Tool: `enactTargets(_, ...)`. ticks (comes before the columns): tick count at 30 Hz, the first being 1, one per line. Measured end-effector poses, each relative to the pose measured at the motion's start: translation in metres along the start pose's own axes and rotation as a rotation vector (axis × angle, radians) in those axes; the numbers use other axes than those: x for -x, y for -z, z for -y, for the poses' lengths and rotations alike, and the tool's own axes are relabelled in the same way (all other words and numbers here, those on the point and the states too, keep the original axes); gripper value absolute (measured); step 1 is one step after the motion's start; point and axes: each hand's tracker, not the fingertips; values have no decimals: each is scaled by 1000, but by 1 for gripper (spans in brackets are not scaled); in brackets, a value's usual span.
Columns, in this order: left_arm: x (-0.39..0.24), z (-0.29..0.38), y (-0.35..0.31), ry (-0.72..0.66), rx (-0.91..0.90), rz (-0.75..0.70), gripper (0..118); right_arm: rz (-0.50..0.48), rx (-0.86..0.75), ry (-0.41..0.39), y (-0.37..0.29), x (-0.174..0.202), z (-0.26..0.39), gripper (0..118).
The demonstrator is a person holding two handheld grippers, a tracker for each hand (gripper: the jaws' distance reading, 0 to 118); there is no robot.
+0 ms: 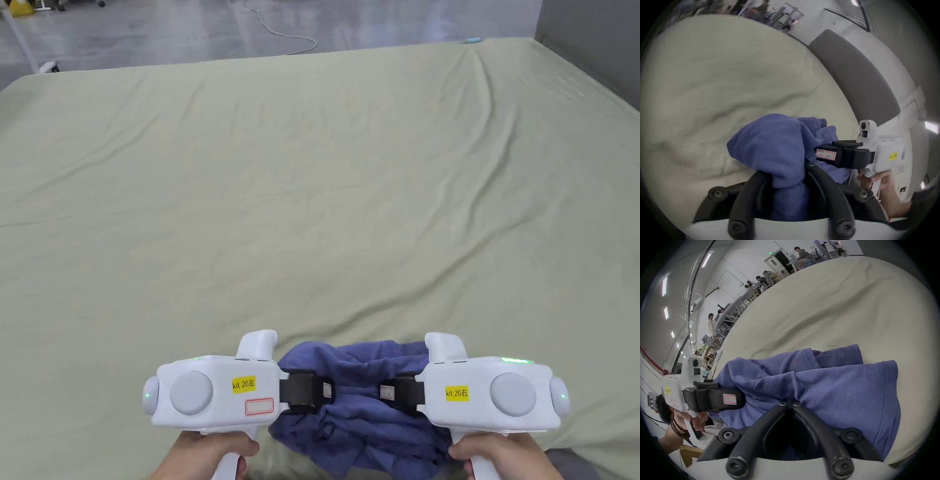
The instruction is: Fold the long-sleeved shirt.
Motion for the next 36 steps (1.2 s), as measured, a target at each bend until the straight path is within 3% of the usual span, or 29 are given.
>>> enactTargets(4,6,3,-17,-61,-33,28,15,64,14,-36,-4,20,-7,0)
enactTargets(9,33,8,-54,-88,-123,33,14,128,-104,-189,-4,76,-20,0)
enactTargets(18,150,6,-204,-136,-272,-120,14,113,-330,-586,70,253,-35,0)
enactTargets(24,241,21,-298,-223,-333,-305,14,-11,-324,-681,160,350,-20,0)
enactTargets(29,280,33,-311,-343,-314,-383,17,-67,-299,-716,203,388,-10,0)
enactTargets(30,275,33,-307,-353,-311,-394,40,-67,-282,-732,206,391,-8,0)
enactTargets(32,264,33,-304,-297,-338,-474,104,-66,-282,-736,202,391,-7,0)
enactTargets(33,255,35,-304,-247,-365,-489,118,-65,-279,-740,196,389,-9,0)
enactTargets(36,223,31,-305,-139,-418,-597,118,-70,-294,-736,169,373,-17,0)
